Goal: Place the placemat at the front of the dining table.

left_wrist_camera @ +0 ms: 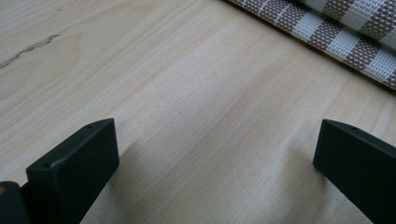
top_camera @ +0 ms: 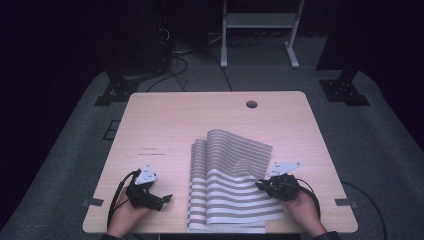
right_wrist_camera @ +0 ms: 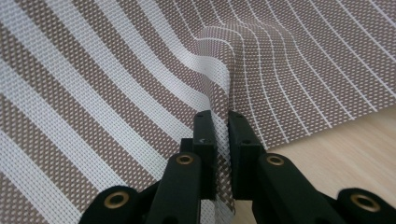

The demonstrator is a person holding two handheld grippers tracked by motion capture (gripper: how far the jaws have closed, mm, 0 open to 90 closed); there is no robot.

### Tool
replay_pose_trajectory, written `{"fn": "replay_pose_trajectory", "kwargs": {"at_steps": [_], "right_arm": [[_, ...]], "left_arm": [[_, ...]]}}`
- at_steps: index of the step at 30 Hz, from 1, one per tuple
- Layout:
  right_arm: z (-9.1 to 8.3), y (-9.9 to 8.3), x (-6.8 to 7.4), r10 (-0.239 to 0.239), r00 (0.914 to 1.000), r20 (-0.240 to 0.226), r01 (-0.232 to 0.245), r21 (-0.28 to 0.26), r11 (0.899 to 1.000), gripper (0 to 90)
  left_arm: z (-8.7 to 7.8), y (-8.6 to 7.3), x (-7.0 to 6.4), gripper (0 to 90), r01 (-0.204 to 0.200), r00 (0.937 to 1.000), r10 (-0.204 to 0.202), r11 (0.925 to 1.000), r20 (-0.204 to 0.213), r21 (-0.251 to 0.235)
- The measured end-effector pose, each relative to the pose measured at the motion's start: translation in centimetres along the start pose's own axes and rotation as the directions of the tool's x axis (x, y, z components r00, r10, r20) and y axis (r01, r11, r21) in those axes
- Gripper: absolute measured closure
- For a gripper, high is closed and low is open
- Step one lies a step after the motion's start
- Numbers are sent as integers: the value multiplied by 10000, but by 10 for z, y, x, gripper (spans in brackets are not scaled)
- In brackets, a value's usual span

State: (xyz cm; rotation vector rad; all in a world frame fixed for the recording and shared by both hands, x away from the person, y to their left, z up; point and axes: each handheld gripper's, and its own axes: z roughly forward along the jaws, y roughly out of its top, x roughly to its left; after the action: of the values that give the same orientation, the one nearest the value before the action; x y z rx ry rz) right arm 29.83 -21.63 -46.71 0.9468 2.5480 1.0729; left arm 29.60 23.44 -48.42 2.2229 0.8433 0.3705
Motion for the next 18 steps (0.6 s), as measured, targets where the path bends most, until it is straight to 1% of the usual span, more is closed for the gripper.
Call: {"fn": "replay_pose_trajectory", "kwargs": {"at_steps": [2,4,5,9,11,12,13,14,16,18], "right_arm": [[-5,-2,-8,185,9997,166,-185,1,9998,834],[-6,-3,-10,253,9994,228,-253,-22,9997,835],[-9,-5,-14,396,9987,317,-395,-26,9992,836],[-13,-7,-20,572,9972,480,-569,-71,9984,839],[-17,-9,-25,720,9952,659,-715,-97,9974,841],[-17,-9,-25,720,9952,659,-715,-97,9974,841],[-19,-10,-29,829,9936,764,-821,-131,9965,842],[-19,-10,-29,829,9936,764,-821,-131,9965,842],[-22,-12,-35,977,9908,934,-966,-162,9952,843],[-22,-12,-37,1042,9899,963,-1030,-174,9945,843]], "left_arm": [[0,0,0,0,-4,10000,4,10000,2,1],[0,0,0,0,-2,10000,2,10000,0,-3],[0,0,0,0,-3,10000,3,10000,3,0],[0,0,0,0,-7,10000,7,10000,8,-1],[0,0,0,0,-12,10000,12,10000,12,5],[0,0,0,0,-14,10000,14,10000,12,1],[0,0,0,0,-17,10000,17,10000,14,2],[0,0,0,0,-17,10000,17,10000,14,2],[0,0,0,0,-19,10000,19,10000,19,1],[0,0,0,0,-23,10000,23,10000,21,3]]}}
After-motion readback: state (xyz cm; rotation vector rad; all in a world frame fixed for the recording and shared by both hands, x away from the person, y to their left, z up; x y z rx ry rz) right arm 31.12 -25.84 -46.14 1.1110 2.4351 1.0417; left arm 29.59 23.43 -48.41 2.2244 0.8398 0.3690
